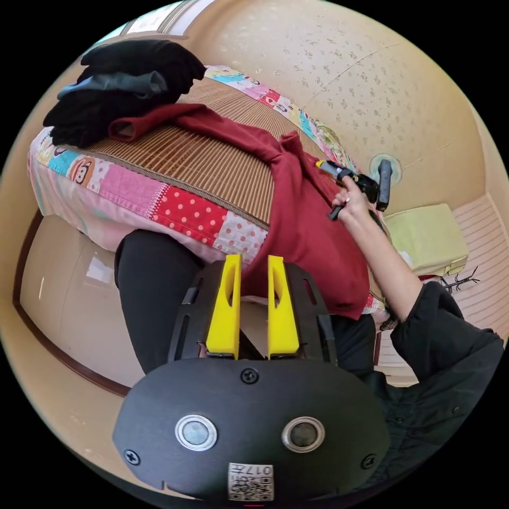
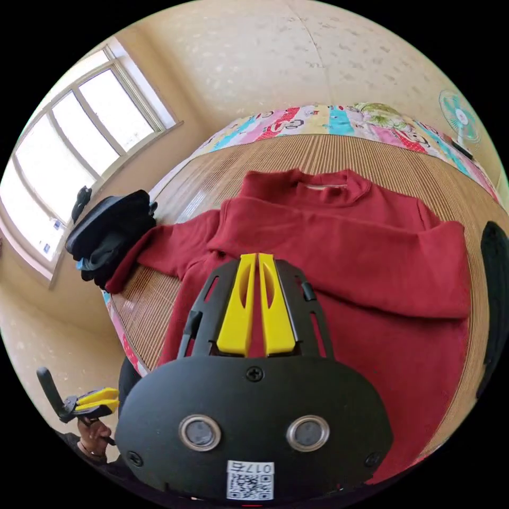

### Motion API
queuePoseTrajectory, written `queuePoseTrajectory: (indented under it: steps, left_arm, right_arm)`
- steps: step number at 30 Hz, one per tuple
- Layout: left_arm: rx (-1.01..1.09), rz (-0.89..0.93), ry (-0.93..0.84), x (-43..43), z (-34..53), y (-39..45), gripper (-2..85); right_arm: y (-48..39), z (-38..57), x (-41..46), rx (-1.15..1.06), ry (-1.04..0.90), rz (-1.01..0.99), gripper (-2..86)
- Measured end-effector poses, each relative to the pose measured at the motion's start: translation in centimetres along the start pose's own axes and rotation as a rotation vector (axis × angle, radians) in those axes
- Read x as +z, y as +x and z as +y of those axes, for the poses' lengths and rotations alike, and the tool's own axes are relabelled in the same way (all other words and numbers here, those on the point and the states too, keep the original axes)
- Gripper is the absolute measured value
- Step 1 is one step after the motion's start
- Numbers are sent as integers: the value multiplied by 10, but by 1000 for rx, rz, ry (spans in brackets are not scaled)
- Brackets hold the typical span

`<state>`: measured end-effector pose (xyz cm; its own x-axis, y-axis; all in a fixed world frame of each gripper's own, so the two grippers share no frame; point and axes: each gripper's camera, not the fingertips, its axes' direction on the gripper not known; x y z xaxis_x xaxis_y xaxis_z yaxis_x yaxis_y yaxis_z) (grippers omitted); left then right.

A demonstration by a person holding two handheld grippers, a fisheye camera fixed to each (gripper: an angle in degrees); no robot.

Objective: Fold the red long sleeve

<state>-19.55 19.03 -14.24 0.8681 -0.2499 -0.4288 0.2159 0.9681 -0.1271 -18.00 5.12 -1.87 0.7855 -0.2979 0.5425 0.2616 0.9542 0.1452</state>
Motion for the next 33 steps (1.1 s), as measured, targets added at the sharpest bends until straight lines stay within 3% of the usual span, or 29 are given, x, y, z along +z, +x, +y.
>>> queuePoseTrajectory:
  steps: [4,9,13,16,18,20,23,25,28,33]
  left_arm:
    - [90,-197,114,-24,-45,-9,89]
    - [298,-549,163,-10,-133,1,112]
    - [400,-842,-3,55,-191,1,117]
    - [434,-1001,-197,99,-203,-14,104]
    - [450,-1031,-228,104,-200,-21,56]
    - [430,-970,-275,91,-199,-25,33]
    - [335,-542,-214,20,-202,-25,21]
    - [274,-121,-109,-53,-210,-31,19]
    - [241,321,-2,-129,-232,-39,21]
    - [278,537,56,-189,-278,-15,31]
  right_arm:
    - [18,27,-38,32,60,-141,39]
    - [48,63,-87,-58,14,39,53]
    - [80,91,-91,-13,-41,131,51]
    - [102,111,-95,18,18,58,40]
    - [115,116,-95,74,48,22,30]
    - [120,120,-93,91,69,9,25]
    - [128,122,-92,95,78,-18,20]
    - [138,124,-93,108,88,-60,18]
    - [151,128,-93,135,106,-127,12]
    - [157,129,-93,125,105,-115,8]
